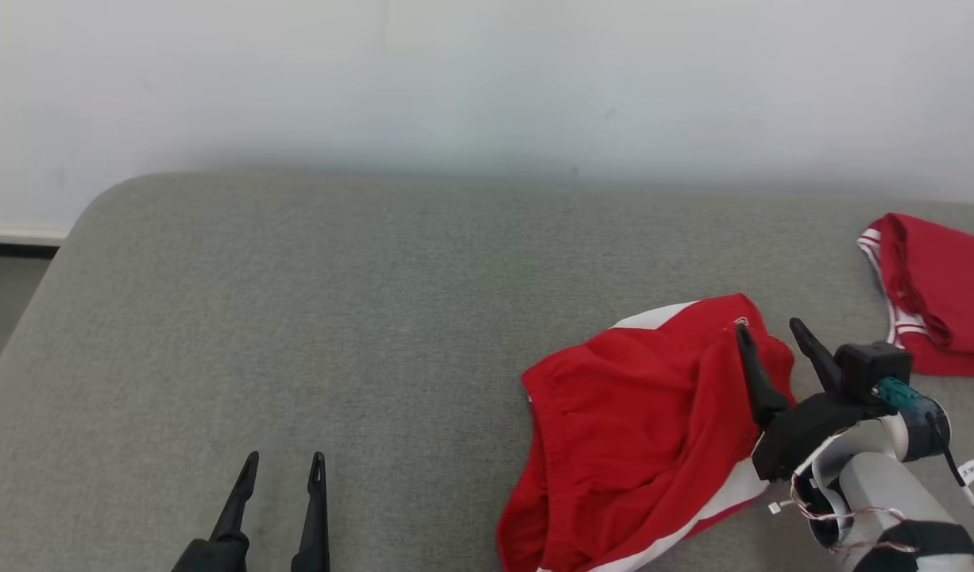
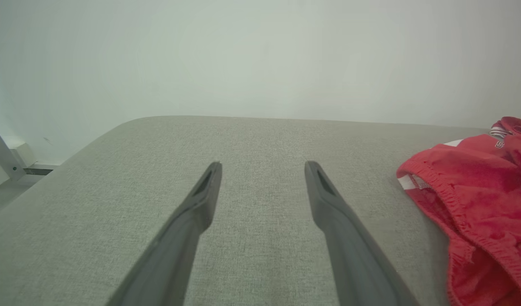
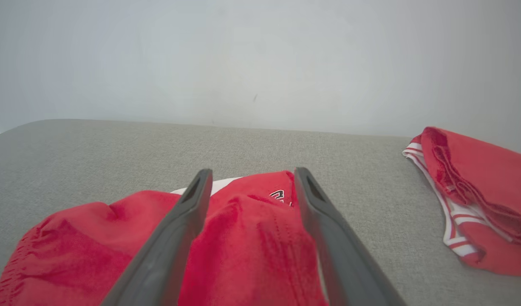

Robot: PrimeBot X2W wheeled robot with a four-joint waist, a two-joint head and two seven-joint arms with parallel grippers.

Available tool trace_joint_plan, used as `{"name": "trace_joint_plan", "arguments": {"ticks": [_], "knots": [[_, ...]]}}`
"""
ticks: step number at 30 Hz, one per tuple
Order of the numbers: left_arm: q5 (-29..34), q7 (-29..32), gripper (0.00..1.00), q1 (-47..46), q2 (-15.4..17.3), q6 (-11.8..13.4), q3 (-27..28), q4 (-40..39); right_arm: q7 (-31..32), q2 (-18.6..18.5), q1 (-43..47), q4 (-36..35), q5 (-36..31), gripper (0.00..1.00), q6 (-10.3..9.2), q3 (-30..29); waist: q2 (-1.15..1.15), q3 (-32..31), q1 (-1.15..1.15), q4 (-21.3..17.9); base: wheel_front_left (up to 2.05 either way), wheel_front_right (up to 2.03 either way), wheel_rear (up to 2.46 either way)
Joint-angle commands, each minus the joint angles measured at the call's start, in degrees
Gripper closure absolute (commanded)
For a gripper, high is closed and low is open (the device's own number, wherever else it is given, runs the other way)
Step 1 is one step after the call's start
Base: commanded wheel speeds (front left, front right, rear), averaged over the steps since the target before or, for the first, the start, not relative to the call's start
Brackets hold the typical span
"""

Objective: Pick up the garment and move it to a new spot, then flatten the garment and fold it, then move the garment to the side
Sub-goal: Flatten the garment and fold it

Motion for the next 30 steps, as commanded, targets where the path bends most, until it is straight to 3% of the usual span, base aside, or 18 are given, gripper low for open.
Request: {"name": "trace_joint_plan", "arguments": {"ticks": [1,13,23,30], "knots": [[0.2,-0.2,0.00,0.7,-0.1,0.0,0.2,-0.2,-0.2,-0.3,1.7,-1.2,0.3,0.00,-0.16,0.1,0.00,-1.3,0.00,-2.0,0.00,0.00,0.00],[1.1,-0.2,0.00,2.1,-0.1,-0.6,0.6,-0.7,-0.1,0.1,15.2,-19.7,-0.4,0.00,-0.16,-6.8,0.00,-2.2,0.00,-6.3,0.00,0.00,0.00],[3.0,-0.2,0.00,2.3,-0.1,-2.0,-2.3,0.0,-0.1,5.3,25.4,-31.4,-3.5,0.00,-0.16,-13.2,0.00,-2.3,0.00,-7.7,0.00,0.00,0.00],[4.7,-0.2,0.00,3.0,0.0,-3.4,-9.0,1.9,-0.1,9.0,31.0,-37.1,-5.3,0.00,-0.16,-15.7,0.00,-2.0,0.00,-8.9,0.00,0.00,0.00]]}}
